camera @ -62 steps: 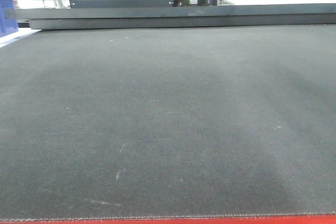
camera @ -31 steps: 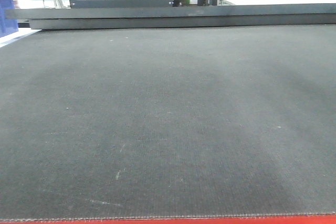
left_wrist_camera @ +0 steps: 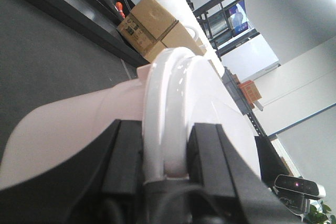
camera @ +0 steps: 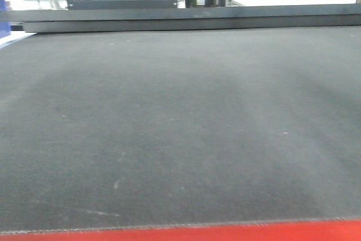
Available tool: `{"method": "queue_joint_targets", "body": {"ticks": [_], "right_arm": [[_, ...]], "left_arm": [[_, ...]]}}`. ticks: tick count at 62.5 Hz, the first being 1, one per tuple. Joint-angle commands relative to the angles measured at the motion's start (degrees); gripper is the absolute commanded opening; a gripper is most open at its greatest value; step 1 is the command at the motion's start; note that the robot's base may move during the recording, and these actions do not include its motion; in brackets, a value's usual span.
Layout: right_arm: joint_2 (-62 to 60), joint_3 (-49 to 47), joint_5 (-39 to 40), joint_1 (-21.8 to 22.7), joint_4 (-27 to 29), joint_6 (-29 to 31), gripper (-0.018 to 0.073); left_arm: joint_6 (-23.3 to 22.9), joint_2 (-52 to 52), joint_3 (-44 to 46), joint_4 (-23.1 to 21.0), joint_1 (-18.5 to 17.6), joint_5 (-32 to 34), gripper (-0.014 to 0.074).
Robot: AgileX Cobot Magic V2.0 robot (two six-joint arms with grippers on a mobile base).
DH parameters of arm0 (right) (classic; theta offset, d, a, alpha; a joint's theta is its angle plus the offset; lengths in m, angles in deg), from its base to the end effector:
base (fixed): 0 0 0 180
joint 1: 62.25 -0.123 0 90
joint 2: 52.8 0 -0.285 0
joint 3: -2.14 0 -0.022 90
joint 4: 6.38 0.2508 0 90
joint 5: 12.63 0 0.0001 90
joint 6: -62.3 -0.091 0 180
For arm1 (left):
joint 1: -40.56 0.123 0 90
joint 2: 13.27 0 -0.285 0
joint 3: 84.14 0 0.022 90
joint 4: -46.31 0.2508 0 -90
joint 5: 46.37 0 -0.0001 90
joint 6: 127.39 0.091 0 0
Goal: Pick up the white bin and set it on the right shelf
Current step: 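Hold the bin raised with both grippers while the base starts moving, then carry the bin with both grippers while driving past the red table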
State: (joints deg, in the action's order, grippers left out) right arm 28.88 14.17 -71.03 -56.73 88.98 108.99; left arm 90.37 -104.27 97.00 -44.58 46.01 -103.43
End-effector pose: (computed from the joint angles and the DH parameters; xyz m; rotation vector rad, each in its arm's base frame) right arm 0.2647 0.0520 0.4149 -0.0489 1.7030 1.3843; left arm 0.3110 -0.0471 0.4319 -0.0152 1.7456 -1.3976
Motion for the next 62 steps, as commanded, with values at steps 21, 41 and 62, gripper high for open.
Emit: {"method": "queue_joint_targets", "body": {"ticks": [21,41,62], "right_arm": [[-2.4,-2.9,-11.1,-1.7,13.5,0.5,0.0120],[-2.4,-2.9,-8.8,-1.7,13.5,0.5,0.0120],[-2.4,-2.9,-6.4,-1.7,13.5,0.5,0.0120]], "left_arm": [[1.7,2.5,1.7,-0.2,-2.6,-17.9,-0.0126],[1.7,2.5,1.7,-0.2,-2.6,-17.9,-0.0126],[1.7,2.5,1.7,-0.2,-2.6,-17.9,-0.0126]]}}
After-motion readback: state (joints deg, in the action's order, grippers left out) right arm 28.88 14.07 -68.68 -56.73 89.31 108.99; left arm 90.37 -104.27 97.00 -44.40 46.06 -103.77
